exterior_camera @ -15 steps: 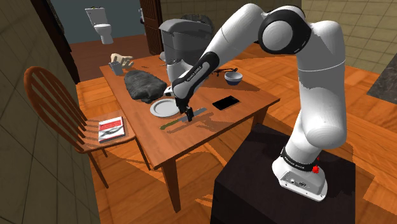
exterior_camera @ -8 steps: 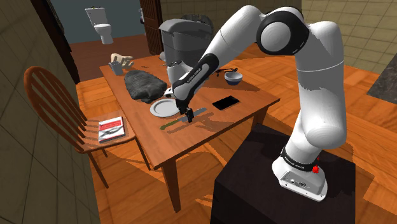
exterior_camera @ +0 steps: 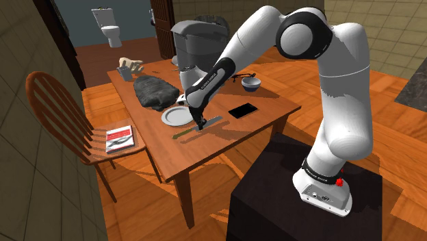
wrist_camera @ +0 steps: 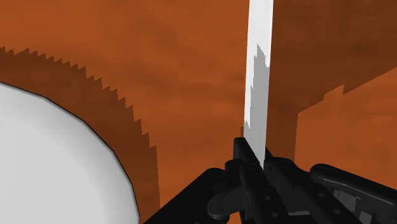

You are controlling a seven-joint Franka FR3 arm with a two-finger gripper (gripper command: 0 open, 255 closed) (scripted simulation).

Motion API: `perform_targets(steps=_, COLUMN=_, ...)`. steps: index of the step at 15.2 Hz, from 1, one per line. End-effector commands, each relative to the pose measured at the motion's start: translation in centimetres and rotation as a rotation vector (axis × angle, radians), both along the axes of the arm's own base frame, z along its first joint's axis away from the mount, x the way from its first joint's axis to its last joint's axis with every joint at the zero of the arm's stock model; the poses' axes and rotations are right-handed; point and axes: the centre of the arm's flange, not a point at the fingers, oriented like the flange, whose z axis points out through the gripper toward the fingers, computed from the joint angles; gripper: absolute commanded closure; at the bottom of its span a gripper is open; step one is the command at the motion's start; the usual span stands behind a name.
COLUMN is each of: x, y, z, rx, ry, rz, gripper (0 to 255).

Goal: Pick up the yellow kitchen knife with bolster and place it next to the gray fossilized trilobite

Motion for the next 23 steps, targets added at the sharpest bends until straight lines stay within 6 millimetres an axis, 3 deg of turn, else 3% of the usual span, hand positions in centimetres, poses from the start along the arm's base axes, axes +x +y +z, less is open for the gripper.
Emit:
perform_targets(steps=1, x=0.0, y=0.0, z=0.0, rx=0.0, ry=0.001, rz=0.0, gripper=255)
perform_targets(steps=3, x=0.0, y=0.0, z=0.0, rx=0.0, ry=0.001, rz=0.0, gripper=255)
perform_targets(steps=23, x=0.0, y=0.0, z=10.5, rx=0.0, ry=0.001, rz=0.0, gripper=255)
